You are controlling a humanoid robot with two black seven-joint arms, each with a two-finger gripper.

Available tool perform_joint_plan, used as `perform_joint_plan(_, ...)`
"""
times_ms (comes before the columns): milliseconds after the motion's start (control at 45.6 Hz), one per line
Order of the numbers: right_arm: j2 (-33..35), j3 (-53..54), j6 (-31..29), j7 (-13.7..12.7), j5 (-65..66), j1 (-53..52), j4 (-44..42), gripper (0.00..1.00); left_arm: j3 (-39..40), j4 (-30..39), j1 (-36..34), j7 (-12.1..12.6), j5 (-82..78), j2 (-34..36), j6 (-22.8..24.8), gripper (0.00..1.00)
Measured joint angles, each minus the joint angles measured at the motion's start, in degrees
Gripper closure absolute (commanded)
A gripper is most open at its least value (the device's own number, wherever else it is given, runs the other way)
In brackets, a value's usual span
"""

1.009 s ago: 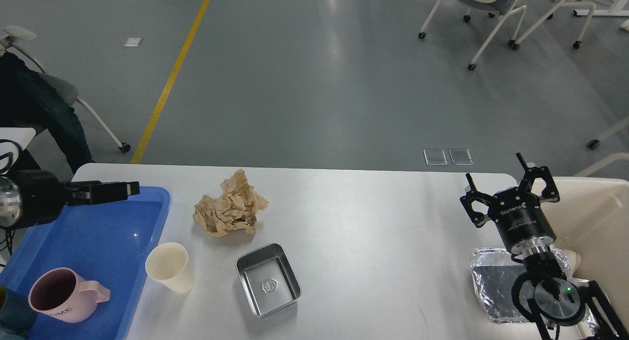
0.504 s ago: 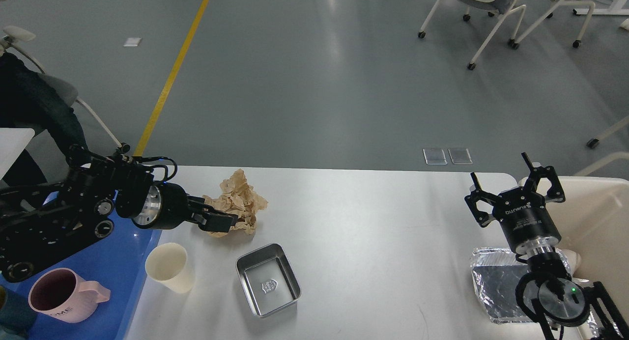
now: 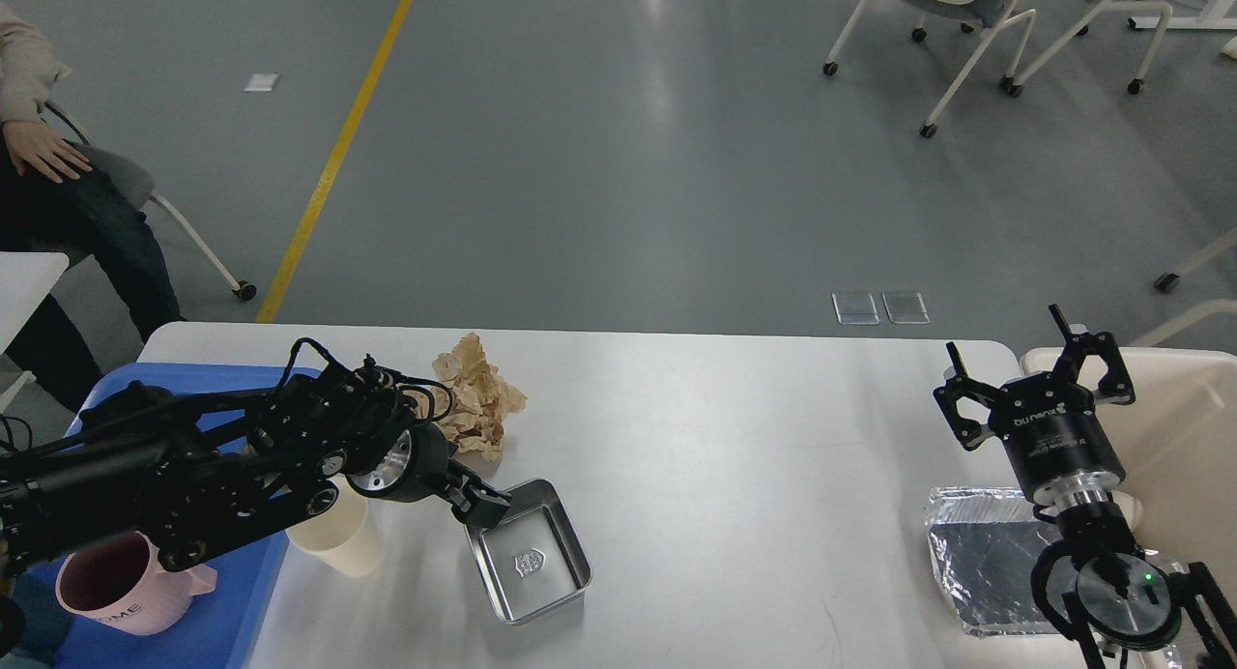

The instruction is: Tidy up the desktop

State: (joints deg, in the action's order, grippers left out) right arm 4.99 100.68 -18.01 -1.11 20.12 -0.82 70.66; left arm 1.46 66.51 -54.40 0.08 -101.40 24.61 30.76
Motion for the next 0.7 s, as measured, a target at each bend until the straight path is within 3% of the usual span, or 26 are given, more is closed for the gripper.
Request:
perform_joint_plan(66, 0.01, 0.14, -0.02, 0.00, 0.00, 0.13, 0.00, 0.00, -0.60, -1.46, 0.35, -0.62, -0.77, -1.62, -0.81, 0.13)
perform_joint_plan(197, 0.10, 0.53, -0.13, 0.00, 0.00, 0.28, 0.01, 0.00, -2.63, -3.15, 0.54, -1.36, -1.60, -3.49, -1.78, 0.34)
perform_joint_plan(307, 0.11, 0.74, -0.16, 0.00, 0.00, 0.29, 0.01, 0.00, -3.46, -4.28, 0.55, -1.40, -4.80, -4.40, -3.13, 0.44)
perform_joint_plan(439, 0.09, 0.82, -0.18, 0.05, 0.00, 0.29, 0.01, 0.00, -4.45, -5.40, 0.61, -1.30, -7.42, -4.80, -4.02, 0.76)
perform_joint_plan(548, 0.10, 0.84, -0.18, 0.05, 0.00, 0.30, 0.01, 0.00, -4.75, -5.74, 0.60, -0.96, -7.85, -4.89, -4.11, 0.90)
perform_joint_plan(702, 0.05, 0.84, -0.18, 0.07, 0.00, 0.30, 0.01, 0.00, -4.82, -6.58, 0.62, -0.70, -8.03, -5.02, -4.13, 1.00)
